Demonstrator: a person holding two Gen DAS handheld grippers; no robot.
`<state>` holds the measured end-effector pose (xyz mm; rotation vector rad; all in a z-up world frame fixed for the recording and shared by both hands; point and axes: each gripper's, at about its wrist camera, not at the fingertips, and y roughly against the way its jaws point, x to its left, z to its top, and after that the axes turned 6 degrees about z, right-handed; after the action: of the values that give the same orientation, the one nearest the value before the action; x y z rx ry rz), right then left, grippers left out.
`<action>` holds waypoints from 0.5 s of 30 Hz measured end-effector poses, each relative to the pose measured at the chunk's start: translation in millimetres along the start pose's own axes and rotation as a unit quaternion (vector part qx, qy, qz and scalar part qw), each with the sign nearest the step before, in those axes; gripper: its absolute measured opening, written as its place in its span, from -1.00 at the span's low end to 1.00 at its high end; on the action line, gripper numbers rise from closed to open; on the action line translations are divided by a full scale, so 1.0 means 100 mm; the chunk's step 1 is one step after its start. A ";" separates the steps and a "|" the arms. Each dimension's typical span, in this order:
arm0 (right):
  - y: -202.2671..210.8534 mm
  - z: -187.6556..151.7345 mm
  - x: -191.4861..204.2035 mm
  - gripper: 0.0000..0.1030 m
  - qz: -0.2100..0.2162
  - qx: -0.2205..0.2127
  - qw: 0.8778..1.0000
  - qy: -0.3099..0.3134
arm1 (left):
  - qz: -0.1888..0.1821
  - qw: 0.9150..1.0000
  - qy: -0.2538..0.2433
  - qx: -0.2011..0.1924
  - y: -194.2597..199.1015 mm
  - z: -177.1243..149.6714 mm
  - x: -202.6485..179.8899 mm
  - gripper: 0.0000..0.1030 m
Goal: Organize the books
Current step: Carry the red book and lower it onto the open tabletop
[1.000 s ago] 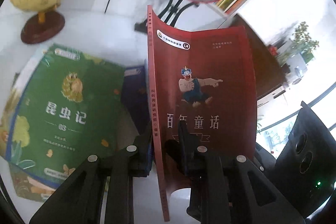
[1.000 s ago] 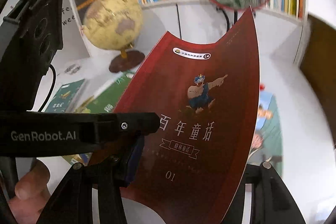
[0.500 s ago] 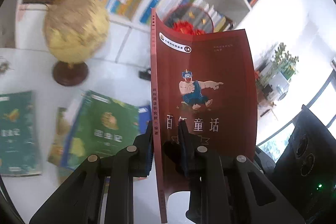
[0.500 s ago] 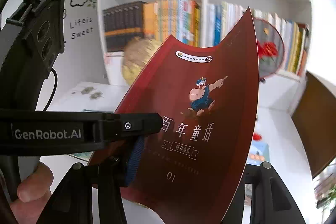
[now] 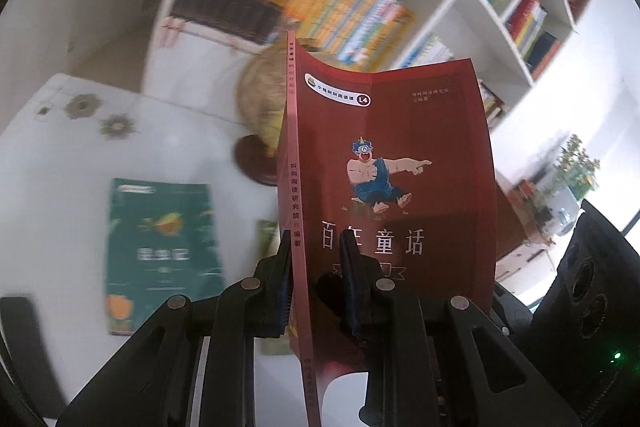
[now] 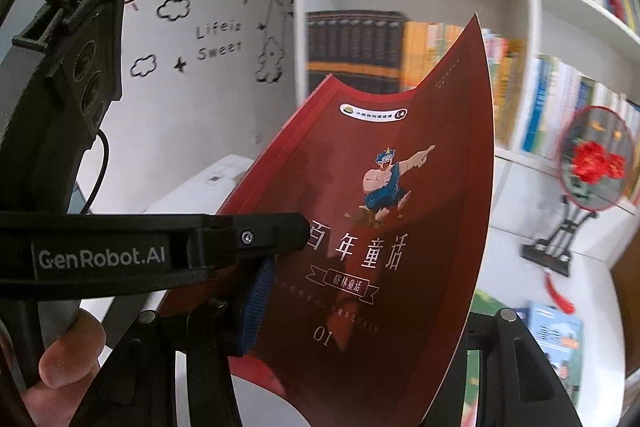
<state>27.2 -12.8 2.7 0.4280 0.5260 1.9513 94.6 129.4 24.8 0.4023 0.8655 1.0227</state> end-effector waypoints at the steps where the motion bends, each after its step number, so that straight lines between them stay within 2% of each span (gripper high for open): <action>1: -0.09 0.01 0.06 0.04 0.004 0.005 1.000 0.000 | 0.003 1.000 0.006 0.004 -0.02 0.01 0.12 -0.65; 8: -0.71 -0.02 0.44 0.04 0.020 0.044 0.999 -0.009 | 0.009 0.999 0.032 0.037 -0.28 0.03 0.73 -0.65; 15: -1.21 -0.16 0.48 0.04 0.023 0.080 0.996 -0.028 | 0.013 0.996 0.045 0.074 -0.61 -0.08 1.13 -0.65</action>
<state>90.3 74.0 -72.1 0.5988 0.6435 1.9434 150.8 197.3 -69.4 0.4956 1.0231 1.0098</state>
